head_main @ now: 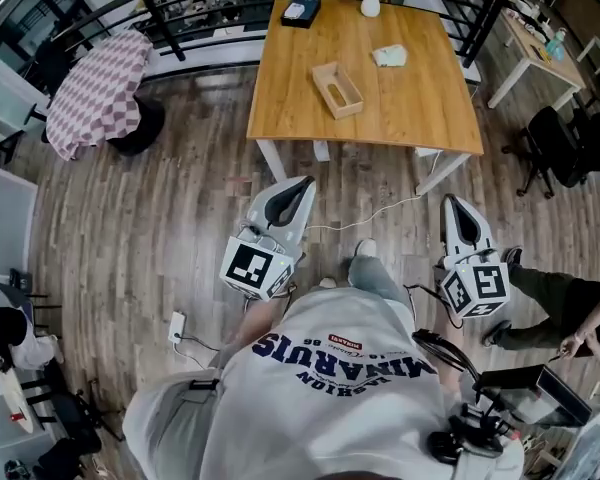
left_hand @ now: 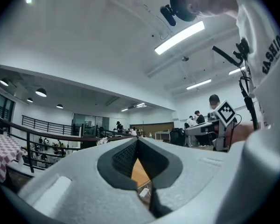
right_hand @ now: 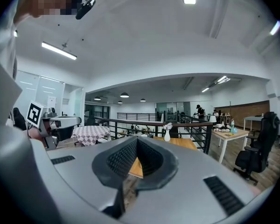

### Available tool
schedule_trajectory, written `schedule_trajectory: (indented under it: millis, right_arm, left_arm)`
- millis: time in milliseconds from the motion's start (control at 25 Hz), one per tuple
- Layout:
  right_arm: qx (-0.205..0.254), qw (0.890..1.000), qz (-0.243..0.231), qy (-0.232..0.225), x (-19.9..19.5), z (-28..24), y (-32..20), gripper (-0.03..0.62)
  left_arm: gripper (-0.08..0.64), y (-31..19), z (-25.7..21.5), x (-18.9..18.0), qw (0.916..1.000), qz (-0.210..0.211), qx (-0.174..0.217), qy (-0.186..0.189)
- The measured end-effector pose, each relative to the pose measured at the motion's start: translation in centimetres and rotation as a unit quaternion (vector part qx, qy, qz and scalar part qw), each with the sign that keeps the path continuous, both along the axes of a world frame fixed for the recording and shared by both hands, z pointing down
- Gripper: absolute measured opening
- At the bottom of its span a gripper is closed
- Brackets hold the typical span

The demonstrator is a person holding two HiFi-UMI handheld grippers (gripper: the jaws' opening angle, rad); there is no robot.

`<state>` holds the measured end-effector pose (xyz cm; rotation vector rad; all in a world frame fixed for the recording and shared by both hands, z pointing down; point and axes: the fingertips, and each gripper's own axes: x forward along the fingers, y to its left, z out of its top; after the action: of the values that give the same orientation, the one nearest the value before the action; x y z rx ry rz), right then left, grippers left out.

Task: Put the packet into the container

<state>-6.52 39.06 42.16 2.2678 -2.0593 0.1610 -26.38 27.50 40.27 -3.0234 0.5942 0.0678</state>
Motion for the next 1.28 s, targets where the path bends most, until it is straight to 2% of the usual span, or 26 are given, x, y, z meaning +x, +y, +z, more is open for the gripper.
schedule_trajectory:
  millis: [360,480,800,1040,1280]
  right_arm:
    - [0.004,0.999,0.009,-0.039,4.6,0.9,-3.5,0.006]
    - [0.002,0.998,0.004,-0.056,7.0,1.4,-5.6,0.006]
    - [-0.003,0.998,-0.02,-0.056,13.0,2.0,-11.2,0.006]
    - [-0.005,0.998,-0.029,-0.055,18.2,2.2,-15.2,0.006]
    - [-0.016,0.996,-0.044,-0.07,21.3,3.7,-17.7,0.006]
  left_arm:
    - [0.002,-3.2,1.2,2.6,0.9996,-0.02,-0.014,-0.017]
    - [0.002,-4.7,1.0,4.6,0.9993,-0.025,-0.016,-0.021]
    - [0.002,-8.5,0.5,11.0,0.9991,-0.03,-0.005,-0.031]
    - [0.002,-11.9,0.8,15.8,0.9988,-0.035,-0.012,-0.031]
    - [0.003,-14.0,1.3,19.3,0.9981,-0.043,-0.009,-0.043]
